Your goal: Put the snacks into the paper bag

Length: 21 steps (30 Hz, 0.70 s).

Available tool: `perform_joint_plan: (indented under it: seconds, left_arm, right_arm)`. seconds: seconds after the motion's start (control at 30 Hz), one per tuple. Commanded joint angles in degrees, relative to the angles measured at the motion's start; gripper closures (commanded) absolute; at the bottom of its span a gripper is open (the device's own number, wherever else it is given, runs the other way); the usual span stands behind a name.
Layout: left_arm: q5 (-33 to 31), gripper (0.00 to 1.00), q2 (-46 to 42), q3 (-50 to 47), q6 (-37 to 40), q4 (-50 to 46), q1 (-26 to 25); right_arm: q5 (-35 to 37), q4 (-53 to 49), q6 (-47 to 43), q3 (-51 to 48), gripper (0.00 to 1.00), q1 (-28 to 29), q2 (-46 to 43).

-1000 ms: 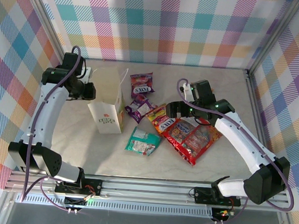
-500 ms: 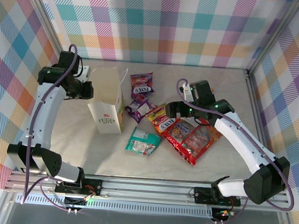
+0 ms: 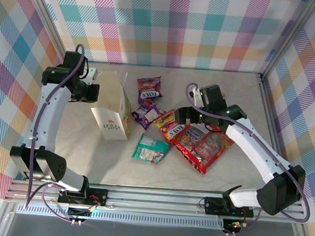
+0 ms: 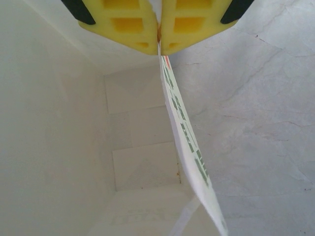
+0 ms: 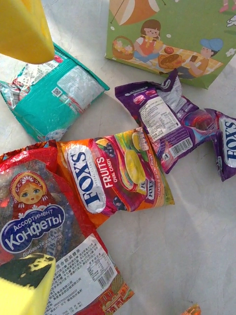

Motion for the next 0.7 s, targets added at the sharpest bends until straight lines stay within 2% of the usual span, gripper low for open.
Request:
perform_joint_plan:
  seconds: [0.0,0.37,0.53,0.67]
  left_arm:
    - [1.0,0.93,1.4,2.7,2.2,0.3,0.6]
    - [1.2,0.91,4.1,4.2,2.1,-0.8,0.6]
    - [-0.2,0.78,2.2,2.3,1.0,-0.9,0.6]
    - [-0.2,0.67,1.2,4.7,-1.1,-2.4,0.6]
  right_arm:
    - [0.6,-1.5,-0.3,0.4,0.01,0.3,-1.0]
    - [1.2,-1.8,-0.6,0.3,0.01,0.3,-1.2]
    - [1.9,-1.8,-0.6,0.3,0.01,0.3,-1.1]
    - [3.9,-1.7,1.4,0.4,0.01,0.3,-1.1]
